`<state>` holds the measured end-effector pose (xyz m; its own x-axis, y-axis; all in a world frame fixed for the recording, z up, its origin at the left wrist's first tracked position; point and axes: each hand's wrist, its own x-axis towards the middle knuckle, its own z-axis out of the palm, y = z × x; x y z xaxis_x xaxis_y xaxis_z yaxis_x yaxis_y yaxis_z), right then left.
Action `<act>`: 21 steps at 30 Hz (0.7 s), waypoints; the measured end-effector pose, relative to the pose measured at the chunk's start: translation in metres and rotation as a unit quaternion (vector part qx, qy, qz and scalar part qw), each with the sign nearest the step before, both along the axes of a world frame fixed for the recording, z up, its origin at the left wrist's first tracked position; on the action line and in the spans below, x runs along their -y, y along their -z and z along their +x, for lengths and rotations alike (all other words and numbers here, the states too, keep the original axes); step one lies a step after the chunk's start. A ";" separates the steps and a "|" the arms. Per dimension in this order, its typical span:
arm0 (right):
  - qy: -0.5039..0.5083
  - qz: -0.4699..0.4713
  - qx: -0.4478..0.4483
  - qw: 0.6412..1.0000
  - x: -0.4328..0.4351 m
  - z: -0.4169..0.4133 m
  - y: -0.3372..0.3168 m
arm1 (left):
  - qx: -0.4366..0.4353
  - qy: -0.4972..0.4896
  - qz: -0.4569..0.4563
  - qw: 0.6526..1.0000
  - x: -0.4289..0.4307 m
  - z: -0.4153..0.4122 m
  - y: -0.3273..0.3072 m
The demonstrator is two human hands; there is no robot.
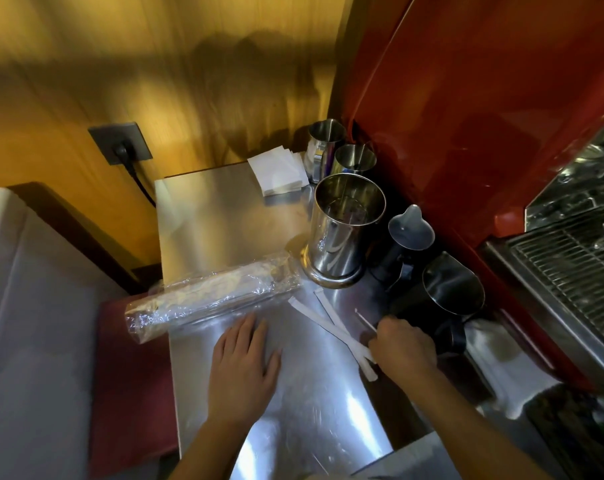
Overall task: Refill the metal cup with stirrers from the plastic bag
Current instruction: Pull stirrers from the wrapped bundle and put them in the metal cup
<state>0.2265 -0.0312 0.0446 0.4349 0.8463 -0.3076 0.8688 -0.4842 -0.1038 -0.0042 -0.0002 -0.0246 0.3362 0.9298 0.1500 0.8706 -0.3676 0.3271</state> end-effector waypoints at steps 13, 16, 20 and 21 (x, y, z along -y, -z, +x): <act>-0.195 0.063 -0.122 0.971 -0.046 -0.030 -0.007 | -0.013 0.002 -0.015 1.000 0.001 -0.001 -0.002; -0.225 0.021 -0.100 0.969 -0.053 -0.040 0.001 | -0.011 0.003 -0.013 1.000 0.002 -0.001 -0.003; -0.234 -0.020 -0.062 0.970 -0.061 -0.043 0.008 | -0.009 0.001 -0.008 1.000 0.002 0.000 -0.003; -0.244 -0.022 -0.048 0.968 -0.063 -0.043 0.008 | -0.008 0.001 -0.005 1.000 0.002 0.000 -0.004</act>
